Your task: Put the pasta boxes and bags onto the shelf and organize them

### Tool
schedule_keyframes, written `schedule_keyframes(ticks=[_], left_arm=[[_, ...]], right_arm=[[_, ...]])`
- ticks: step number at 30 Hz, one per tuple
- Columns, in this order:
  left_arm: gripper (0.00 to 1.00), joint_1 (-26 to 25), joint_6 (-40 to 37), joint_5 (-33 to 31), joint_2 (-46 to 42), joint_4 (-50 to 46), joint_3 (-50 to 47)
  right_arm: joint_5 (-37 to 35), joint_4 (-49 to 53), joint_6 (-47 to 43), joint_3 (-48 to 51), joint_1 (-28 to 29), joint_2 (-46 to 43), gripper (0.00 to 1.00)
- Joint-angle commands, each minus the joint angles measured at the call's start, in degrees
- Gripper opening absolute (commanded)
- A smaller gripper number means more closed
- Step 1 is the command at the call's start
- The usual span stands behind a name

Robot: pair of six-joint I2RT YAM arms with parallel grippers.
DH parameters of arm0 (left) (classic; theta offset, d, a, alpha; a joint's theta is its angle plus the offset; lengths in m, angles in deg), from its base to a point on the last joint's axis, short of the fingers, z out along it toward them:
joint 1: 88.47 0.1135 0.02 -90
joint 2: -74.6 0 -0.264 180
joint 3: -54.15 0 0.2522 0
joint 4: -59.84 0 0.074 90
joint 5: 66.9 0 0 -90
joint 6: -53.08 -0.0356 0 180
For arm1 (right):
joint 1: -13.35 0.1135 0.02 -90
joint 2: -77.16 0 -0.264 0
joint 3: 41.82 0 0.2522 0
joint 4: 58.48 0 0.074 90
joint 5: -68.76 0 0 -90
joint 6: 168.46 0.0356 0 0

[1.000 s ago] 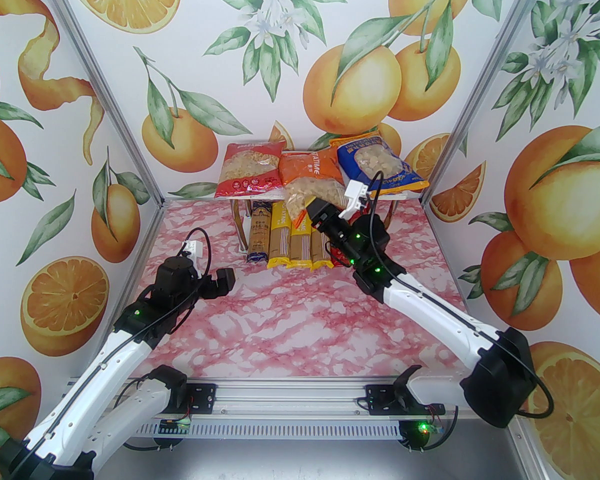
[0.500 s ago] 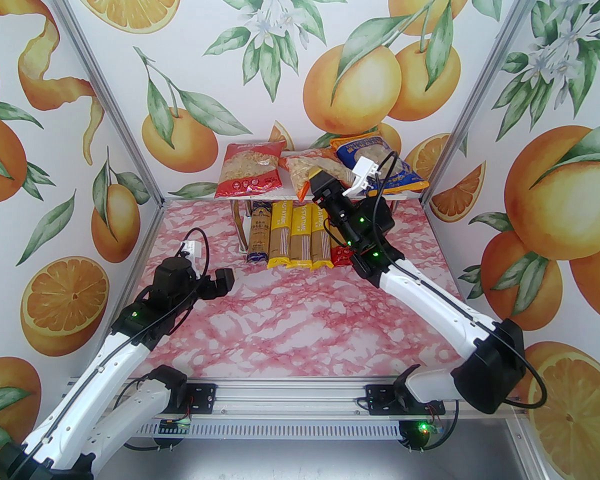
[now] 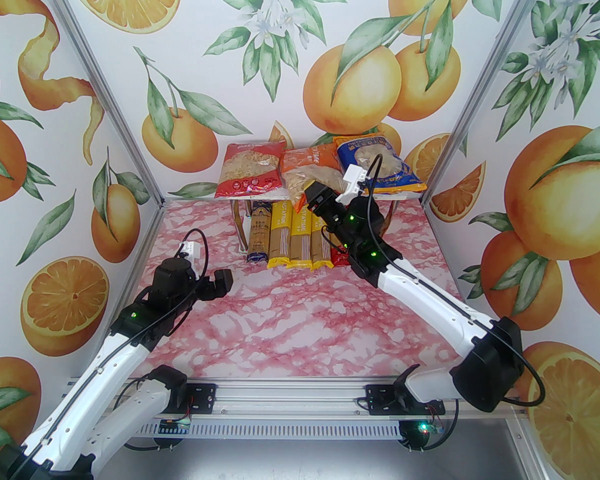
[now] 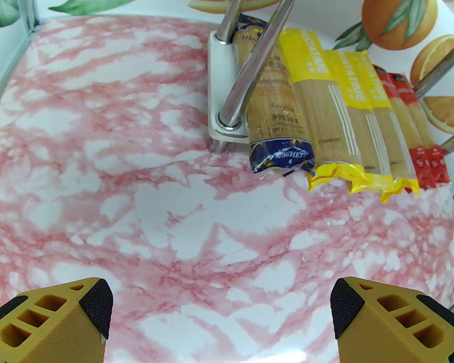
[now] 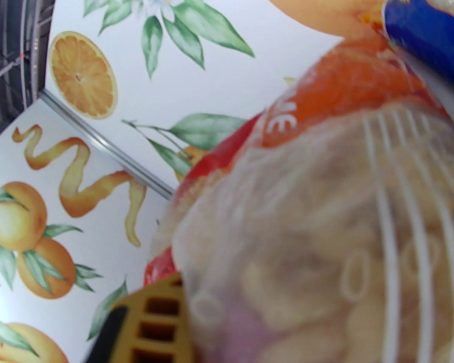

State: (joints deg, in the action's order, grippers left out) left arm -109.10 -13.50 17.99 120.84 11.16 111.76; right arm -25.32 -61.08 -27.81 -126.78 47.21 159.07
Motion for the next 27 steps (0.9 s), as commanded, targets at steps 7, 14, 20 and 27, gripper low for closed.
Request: schedule_keyframes(ticks=[7, 14, 20, 27], left_arm=[[1.0, 0.47, -1.46, -0.21, -0.31, -0.13, 1.94], [1.0, 0.59, -1.8, -0.26, -0.69, -0.47, 1.73], [1.0, 0.9, -2.15, -0.26, -0.97, -0.83, 1.51], [1.0, 1.1, -2.22, -0.08, -1.06, -0.87, 1.5]], right_arm=[[-1.65, 6.49, -1.28, -7.12, 0.65, 2.55, 0.0], [-2.49, 8.61, -1.34, -10.79, 0.64, 6.28, 0.0], [-3.87, 8.62, -1.22, -11.24, 0.5, 7.71, 0.0], [-3.92, 9.33, -0.07, -11.64, 0.55, 10.44, 0.0]])
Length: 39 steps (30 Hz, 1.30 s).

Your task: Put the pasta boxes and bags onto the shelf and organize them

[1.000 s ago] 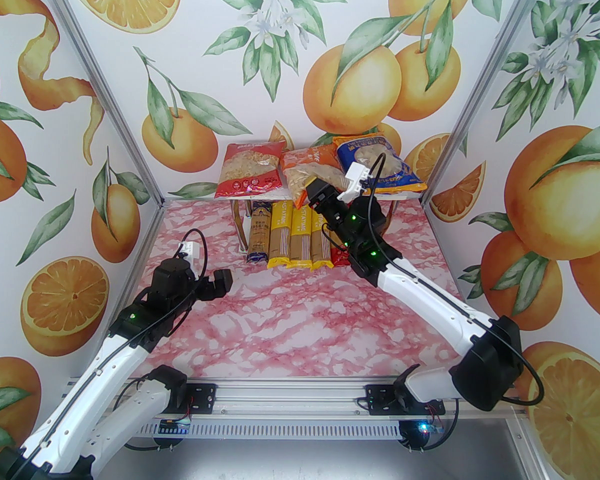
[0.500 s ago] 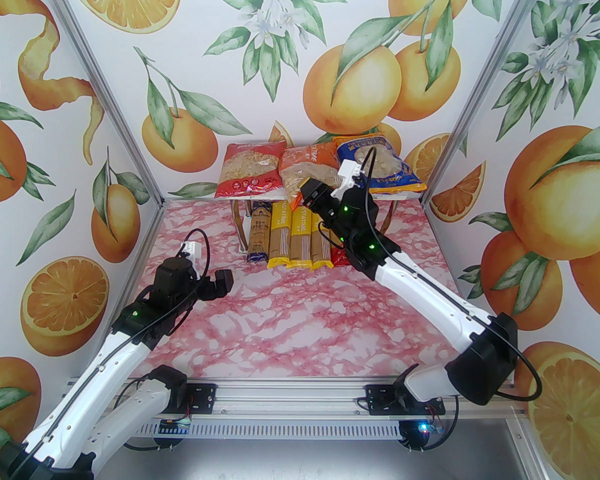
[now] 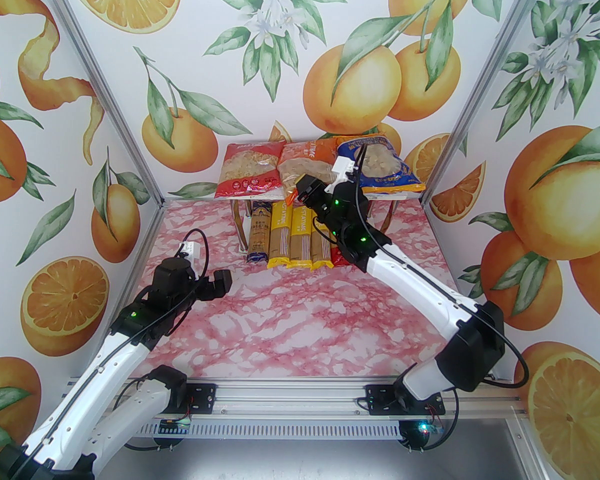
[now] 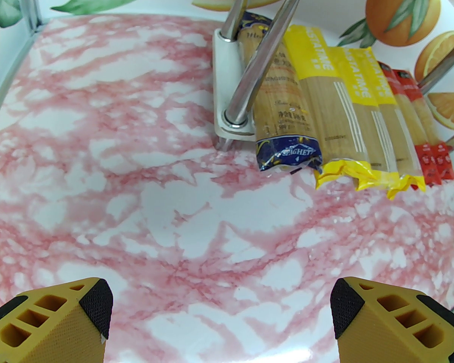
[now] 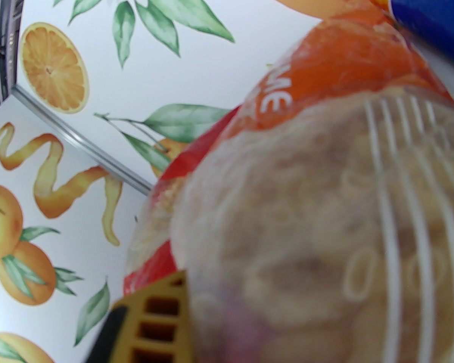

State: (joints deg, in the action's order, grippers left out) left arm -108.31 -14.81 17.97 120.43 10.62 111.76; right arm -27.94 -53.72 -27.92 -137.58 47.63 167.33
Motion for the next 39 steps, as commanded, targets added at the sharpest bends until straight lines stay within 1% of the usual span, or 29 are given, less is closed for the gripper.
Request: schedule_keyframes(ticks=[1, 6, 7, 10, 11, 13, 15, 16, 19, 20, 23, 26, 30, 32, 33, 34, 35, 36, 37, 38, 39], left_arm=[[1.0, 0.41, -0.93, -0.06, -0.73, -0.52, 1.58], [1.0, 0.49, -1.09, -0.06, -1.39, -1.07, 1.59], [1.0, 0.5, -1.11, -0.06, -1.44, -1.17, 1.71], [1.0, 0.61, -1.17, -0.06, -1.22, -1.25, 1.8], [1.0, 0.68, -1.05, -0.06, -1.13, -1.28, 1.84], [1.0, 0.59, -1.01, -0.06, -0.93, -1.01, 1.92], [1.0, 0.67, -0.93, 1.68, -0.73, -0.75, 2.01], [1.0, 0.67, -0.93, 1.83, -0.65, -0.67, 2.03], [1.0, 0.76, -1.06, 2.04, -0.34, -0.66, 2.36], [1.0, 0.75, -1.19, 2.06, -0.29, -0.74, 2.54], [1.0, 0.85, -1.43, 1.7, -0.53, -1.14, 2.81], [1.0, 0.91, -1.67, 1.51, -0.57, -1.32, 2.97], [1.0, 1.03, -1.63, 1.29, -0.82, -1.22, 3.25], [1.0, 1.22, -1.76, 1.34, -1.15, -0.8, 3.23], [1.0, 1.37, -1.81, 1.53, -1.15, -0.74, 3.25], [1.0, 1.55, -1.85, 1.78, -1.0, -0.56, 3.39], [1.0, 1.8, -1.89, 2.03, -0.79, -0.57, 3.52], [1.0, 1.91, -1.98, 2.34, -0.61, -0.55, 3.73], [1.0, 2.1, -1.99, 2.55, -0.39, -0.57, 3.96], [1.0, 2.29, -2.11, 2.66, -0.17, -0.49, 4.09], [1.0, 2.35, -2.07, 2.75, -0.12, -0.32, 4.24]], right_arm=[[-1.09, 1.96, 0.16, -0.55, 0.2, 2.2, 0.0], [-1.16, 2.14, 0.61, 2.73, 0.13, -0.51, 0.0], [-0.92, 2.67, 0.61, 3.33, 0.19, -1.39, 0.02], [0.04, 4.26, 0.59, 5.35, 0.11, -4.4, 0.24], [0.17, 4.49, 0.52, 6.0, 0.21, -5.32, 0.28], [0.2, 5.62, 0.18, 7.17, 0.15, -7.35, 0.33], [-0.24, 6.59, -0.09, 8.09, 0.22, -9.09, 0.36], [-0.38, 6.88, -0.39, 8.49, 0.18, -9.74, 0.43], [-0.26, 8.9, -1.21, 8.94, 0.08, -10.81, 0.55], [0.01, 9.4, -1.24, 9.25, 0.09, -11.2, 0.57], [0.64, 10.66, -1.41, 10.65, 0.02, -12.52, 0.63], [1.35, 13.08, -1.84, 11.24, -0.04, -13.62, 0.66], [2.25, 19.26, -4.13, 14.2, -0.04, -17.68, 0.67], [-0.7, 24.3, -6.92, 16.58, -0.15, -21.36, 0.66], [-2.61, 26.33, -8.17, 17.61, -0.2, -23.44, 0.65], [-5.42, 28.8, -9.94, 18.7, -0.33, -25.76, 0.61], [-9.03, 31.25, -11.78, 19.32, -0.46, -28.22, 0.56], [-12.03, 33.18, -13.2, 19.63, -0.56, -30.21, 0.45], [-14.62, 34.69, -14.4, 19.64, -0.92, -32.26, 0.29], [-17.26, 35.99, -16.11, 19.47, -1.32, -34.54, 0.18], [-19.3, 36.57, -17.59, 18.91, -1.56, -35.82, 0.13]])
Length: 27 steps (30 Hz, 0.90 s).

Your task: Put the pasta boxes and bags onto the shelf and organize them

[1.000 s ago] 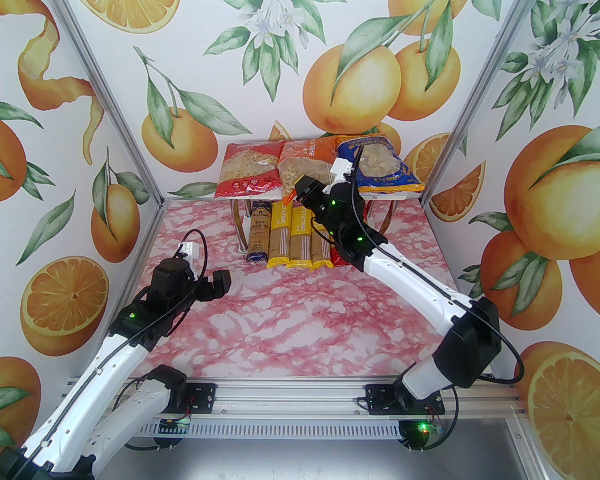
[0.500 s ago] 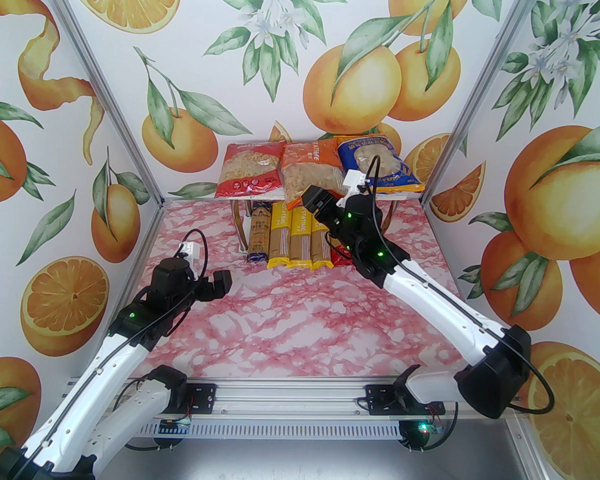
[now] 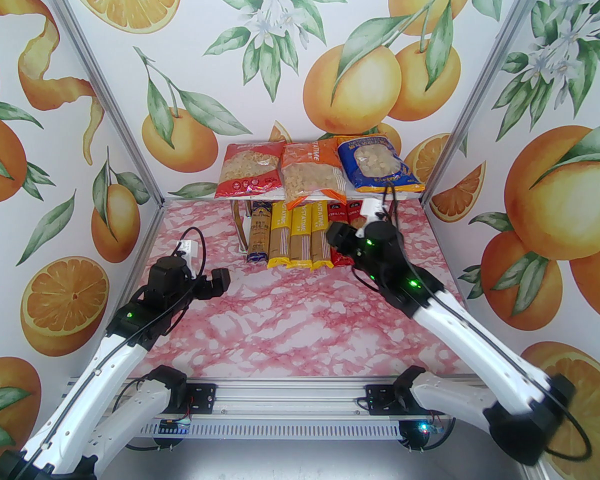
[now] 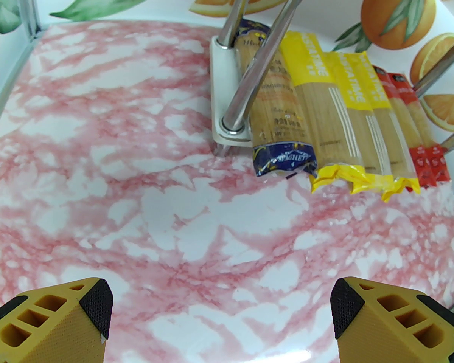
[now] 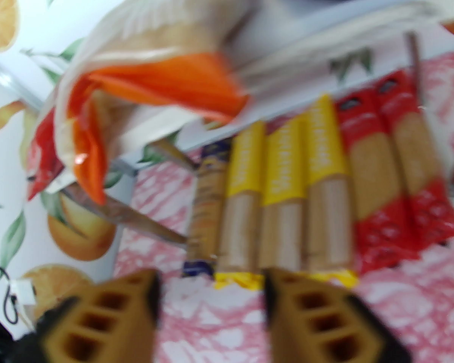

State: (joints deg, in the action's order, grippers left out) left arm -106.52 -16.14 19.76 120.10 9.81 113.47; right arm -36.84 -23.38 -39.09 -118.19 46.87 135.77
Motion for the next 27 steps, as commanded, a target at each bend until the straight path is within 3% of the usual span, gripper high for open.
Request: schedule_keyframes(ticks=[1, 6, 9, 14, 16, 21, 27], left_arm=[[1.0, 0.78, -0.74, 1.11, 0.29, 0.71, 2.56], [1.0, 1.63, -0.87, 2.85, 1.69, 1.93, 3.25], [1.0, 1.74, -0.18, 5.7, 3.47, 3.89, 4.48], [1.0, 1.78, 0.49, 8.56, 5.83, 5.92, 6.82], [1.0, 1.78, 0.0, 9.7, 7.45, 6.22, 8.82], [1.0, 1.78, -0.74, 10.73, 9.26, 5.77, 11.16], [1.0, 1.84, -0.86, 11.24, 9.95, 5.47, 11.78]], right_arm=[[-11.62, 6.99, -7.93, -1.95, -0.95, -5.02, 0.12], [-11.55, 10.08, -15.43, -14.59, -1.39, 0.45, 0.22], [-9.02, 9.44, -17.33, -21.23, -2.02, 5.99, 0.39], [-2.68, 8.29, -18.4, -28.83, -2.82, 12.43, 0.43], [2.2, 12.21, -19.78, -37.88, -2.82, 18.55, 0.48], [6.34, 11.94, -21.43, -46.55, -2.75, 25.89, 0.28], [8.34, 16.92, -23.94, -59.52, -2.81, 36.37, 0.22]])
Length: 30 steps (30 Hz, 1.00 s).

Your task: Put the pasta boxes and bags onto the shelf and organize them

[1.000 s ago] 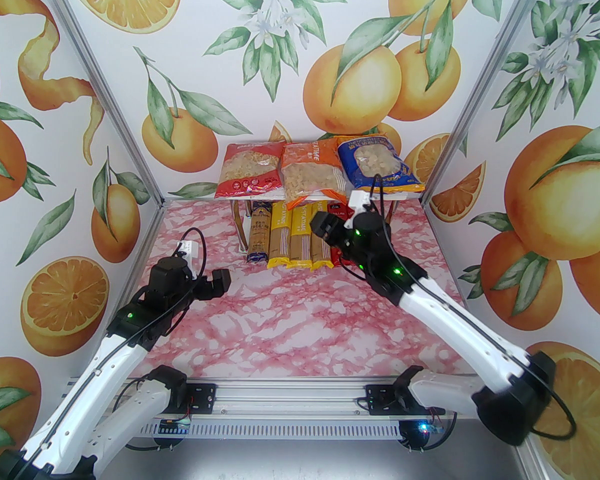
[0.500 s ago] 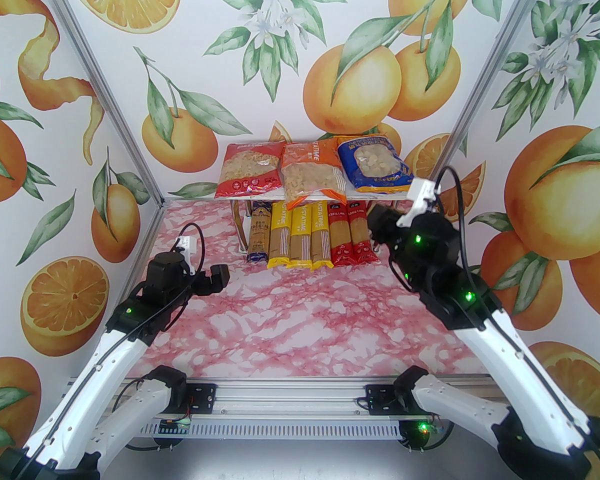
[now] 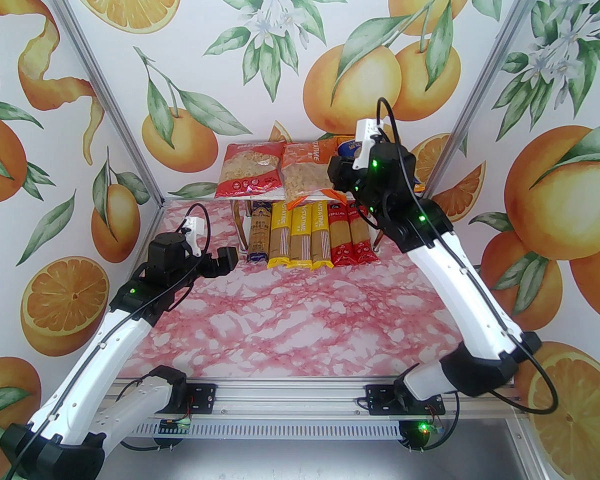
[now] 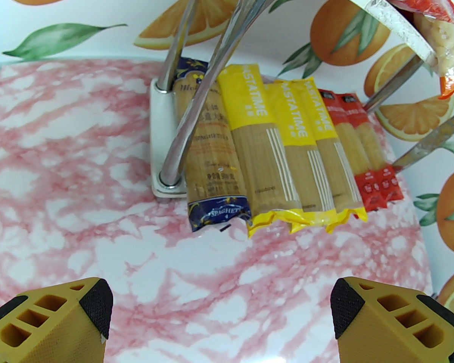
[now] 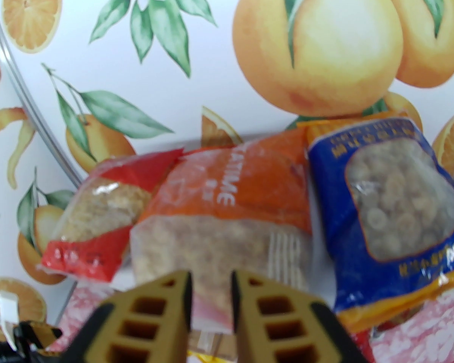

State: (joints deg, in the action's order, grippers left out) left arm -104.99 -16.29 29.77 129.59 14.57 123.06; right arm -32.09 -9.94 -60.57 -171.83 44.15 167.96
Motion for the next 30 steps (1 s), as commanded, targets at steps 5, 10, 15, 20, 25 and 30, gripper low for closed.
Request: schedule_keyframes(ticks=[5, 10, 15, 20, 25, 30], left_arm=[[1.0, 0.33, -1.02, 1.42, 0.98, 0.22, 2.92], [1.0, 0.51, -1.2, 1.95, 2.04, 0.06, 3.47], [1.0, 0.63, -1.11, 2.33, 2.83, 0.51, 3.64], [1.0, 0.61, -1.11, 2.74, 3.51, 0.61, 3.82], [1.0, 0.6, -0.95, 3.88, 4.38, 0.78, 3.91], [1.0, 0.61, -0.24, 4.68, 4.39, 1.1, 3.85]], right_arm=[[5.94, 9.53, -3.79, -14.94, -0.06, 12.51, 0.19], [5.75, 18.27, -5.45, -20.94, 0.0, 18.87, 0.15], [5.31, 21.34, -6.51, -20.14, -0.03, 20.72, 0.13], [4.44, 25.57, -7.2, -21.73, -0.04, 22.9, 0.13], [6.47, 30.89, -7.58, -27.39, -0.01, 26.91, 0.2], [7.82, 34.11, -6.79, -33.68, -0.03, 31.28, 0.27]])
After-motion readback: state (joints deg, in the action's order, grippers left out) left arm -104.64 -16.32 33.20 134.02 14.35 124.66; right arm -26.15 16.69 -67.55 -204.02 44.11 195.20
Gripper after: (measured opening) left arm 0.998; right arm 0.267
